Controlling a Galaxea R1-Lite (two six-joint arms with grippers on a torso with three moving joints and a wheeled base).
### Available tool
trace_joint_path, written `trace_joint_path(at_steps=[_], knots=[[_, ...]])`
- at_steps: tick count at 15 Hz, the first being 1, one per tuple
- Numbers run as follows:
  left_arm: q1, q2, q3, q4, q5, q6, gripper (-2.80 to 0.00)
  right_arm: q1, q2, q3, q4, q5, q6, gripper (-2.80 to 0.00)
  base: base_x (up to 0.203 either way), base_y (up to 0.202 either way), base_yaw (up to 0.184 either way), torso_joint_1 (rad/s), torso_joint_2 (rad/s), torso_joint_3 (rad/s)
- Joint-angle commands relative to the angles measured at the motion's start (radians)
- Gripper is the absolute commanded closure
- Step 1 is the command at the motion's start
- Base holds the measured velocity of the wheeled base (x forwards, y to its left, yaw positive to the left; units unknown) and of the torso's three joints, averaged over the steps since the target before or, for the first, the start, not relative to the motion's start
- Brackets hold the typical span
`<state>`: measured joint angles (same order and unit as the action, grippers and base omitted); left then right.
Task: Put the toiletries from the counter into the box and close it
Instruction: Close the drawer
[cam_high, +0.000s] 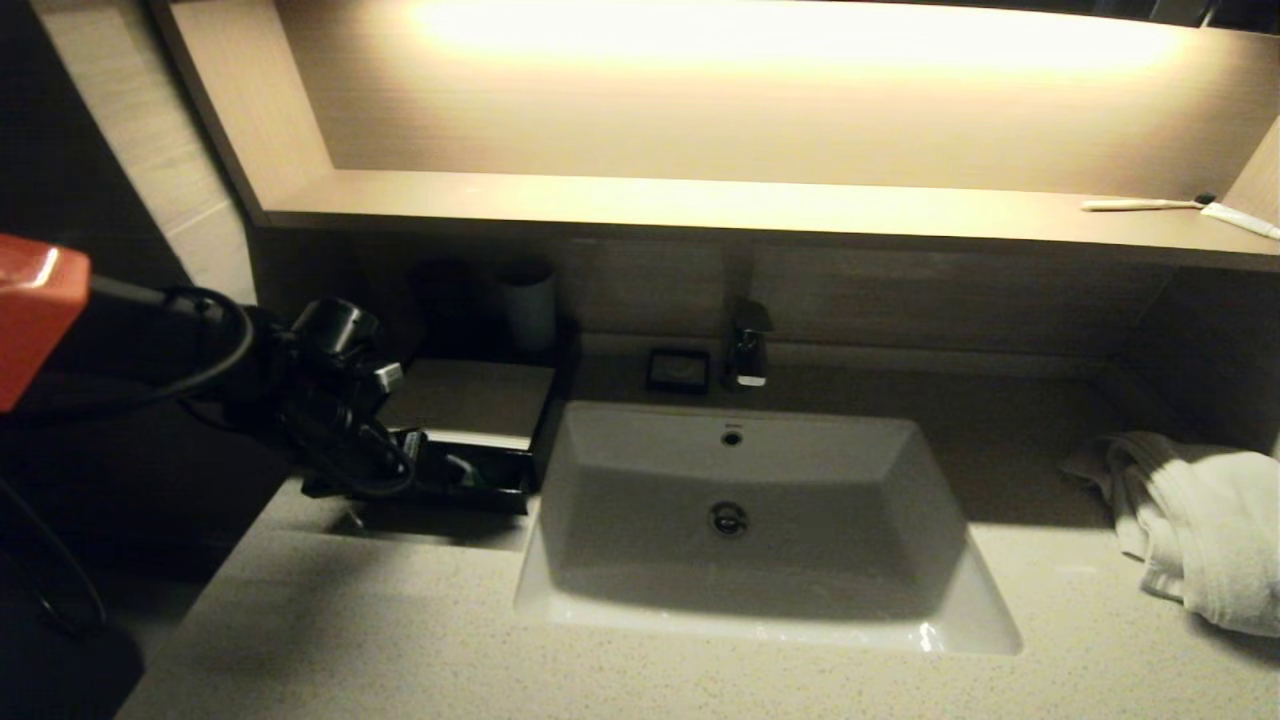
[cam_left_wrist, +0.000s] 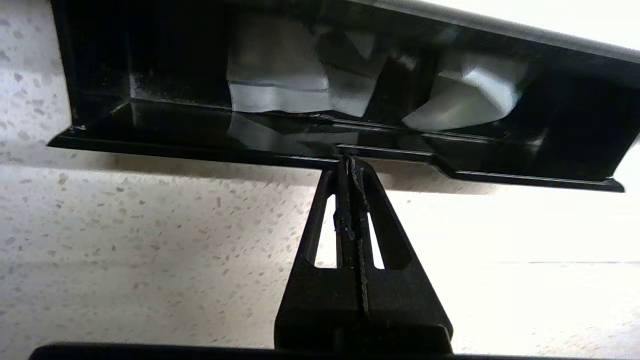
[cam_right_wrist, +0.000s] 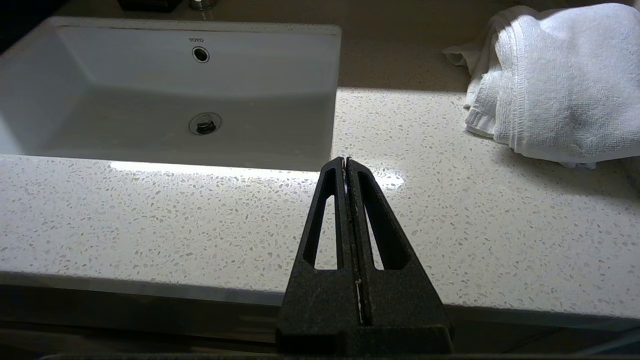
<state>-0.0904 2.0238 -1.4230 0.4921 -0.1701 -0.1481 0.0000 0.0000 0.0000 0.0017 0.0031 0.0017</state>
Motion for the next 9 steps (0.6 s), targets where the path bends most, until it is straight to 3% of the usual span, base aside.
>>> trace_joint_path(at_steps=[1,9], knots=[[0.000,0.010,-0.009,0.002,-0.002,-0.004,0.00,0.000,0.000,0.000,0.000,0.000,0.000,0.00,0.000,0.000,0.000,0.000,0.00,0.000],[0.001,0.030,-0.039,0.003,0.000,-0.018,0.00,0.000,0.000,0.000,0.000,0.000,0.000,0.00,0.000,0.000,0.000,0.000,0.00,0.000]])
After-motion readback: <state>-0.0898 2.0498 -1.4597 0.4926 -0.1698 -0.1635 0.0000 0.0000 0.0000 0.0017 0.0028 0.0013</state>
